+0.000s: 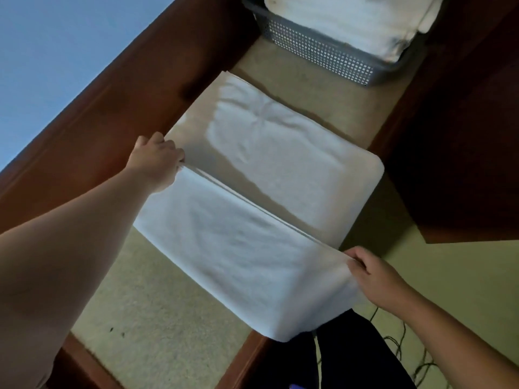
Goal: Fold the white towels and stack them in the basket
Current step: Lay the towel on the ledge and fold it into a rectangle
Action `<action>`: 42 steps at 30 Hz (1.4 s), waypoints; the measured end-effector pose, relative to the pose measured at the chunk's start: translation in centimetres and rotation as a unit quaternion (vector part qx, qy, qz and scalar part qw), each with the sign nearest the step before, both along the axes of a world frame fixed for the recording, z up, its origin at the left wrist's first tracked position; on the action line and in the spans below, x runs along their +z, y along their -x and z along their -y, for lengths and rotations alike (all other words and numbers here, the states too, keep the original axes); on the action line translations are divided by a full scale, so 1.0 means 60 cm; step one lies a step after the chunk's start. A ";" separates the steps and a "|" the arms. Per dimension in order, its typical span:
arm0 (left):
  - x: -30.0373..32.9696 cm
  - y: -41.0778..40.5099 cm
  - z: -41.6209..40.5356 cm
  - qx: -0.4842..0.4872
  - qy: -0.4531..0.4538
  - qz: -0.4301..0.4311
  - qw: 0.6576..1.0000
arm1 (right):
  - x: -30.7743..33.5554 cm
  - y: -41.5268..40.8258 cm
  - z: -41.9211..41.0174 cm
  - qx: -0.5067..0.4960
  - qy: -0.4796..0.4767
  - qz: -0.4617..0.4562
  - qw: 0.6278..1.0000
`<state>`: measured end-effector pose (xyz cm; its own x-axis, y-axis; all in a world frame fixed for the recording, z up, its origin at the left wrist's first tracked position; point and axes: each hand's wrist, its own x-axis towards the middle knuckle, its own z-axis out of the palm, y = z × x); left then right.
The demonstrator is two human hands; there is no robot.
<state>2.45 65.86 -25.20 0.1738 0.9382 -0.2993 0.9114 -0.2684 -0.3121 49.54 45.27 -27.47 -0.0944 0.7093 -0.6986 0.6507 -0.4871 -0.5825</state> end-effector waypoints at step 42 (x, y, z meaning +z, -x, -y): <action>-0.055 -0.169 0.012 -0.039 -0.019 0.190 0.981 | -0.060 0.000 -0.046 -0.093 -0.168 0.016 0.981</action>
